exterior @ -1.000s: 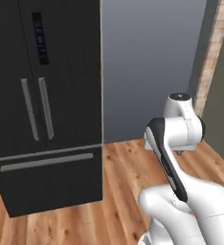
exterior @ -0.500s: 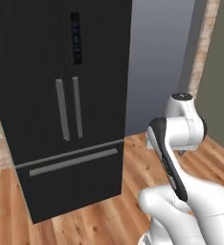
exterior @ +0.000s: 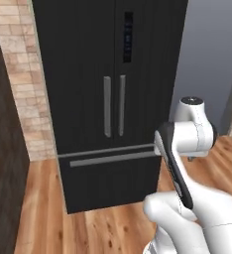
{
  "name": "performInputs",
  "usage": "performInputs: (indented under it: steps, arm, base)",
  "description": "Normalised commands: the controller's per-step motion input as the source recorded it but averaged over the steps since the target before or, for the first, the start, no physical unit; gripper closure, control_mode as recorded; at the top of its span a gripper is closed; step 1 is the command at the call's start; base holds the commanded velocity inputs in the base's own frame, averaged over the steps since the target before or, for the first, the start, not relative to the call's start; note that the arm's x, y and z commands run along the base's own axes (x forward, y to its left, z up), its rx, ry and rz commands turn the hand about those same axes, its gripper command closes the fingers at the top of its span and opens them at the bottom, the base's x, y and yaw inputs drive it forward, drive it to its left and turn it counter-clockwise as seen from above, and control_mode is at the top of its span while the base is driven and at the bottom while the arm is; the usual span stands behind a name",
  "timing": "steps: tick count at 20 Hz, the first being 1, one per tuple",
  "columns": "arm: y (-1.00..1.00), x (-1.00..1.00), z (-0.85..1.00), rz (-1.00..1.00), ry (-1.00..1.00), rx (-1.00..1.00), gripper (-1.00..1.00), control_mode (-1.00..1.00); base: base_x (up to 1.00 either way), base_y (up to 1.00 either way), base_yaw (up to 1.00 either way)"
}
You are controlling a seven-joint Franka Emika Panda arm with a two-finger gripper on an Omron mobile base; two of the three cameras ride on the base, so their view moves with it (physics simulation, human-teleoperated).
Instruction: Place one of the steaks on the plate and the other in the bowl. Then place the bowl in the fridge.
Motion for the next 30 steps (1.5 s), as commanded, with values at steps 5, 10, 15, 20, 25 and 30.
performInputs:
  steps: [5,10,15,20,25,30]
  arm:
    - [0.00,0.00,0.00,0.00,0.00,0.00,-1.00,1.00]
    - [0.00,0.00,0.00,0.00,0.00,0.00,-1.00,1.00]
    - [0.00,0.00,0.00,0.00,0.00,0.00,-1.00,1.00]
    - [0.00,0.00,0.00,0.00,0.00,0.00,-1.00,1.00]
    - [0.00,0.00,0.00,0.00,0.00,0.00,-1.00,1.00]
    - [0.00,0.00,0.00,0.00,0.00,0.00,-1.00,1.00]
  base:
    - [0.05,0.19,0.30]
    - [0.00,0.08,0.02]
    - [0.14,0.30,-0.02]
    - [0.22,0.37,-0.07]
    - [0.31,0.15,-0.06]
    - [0.33,0.00,-0.03]
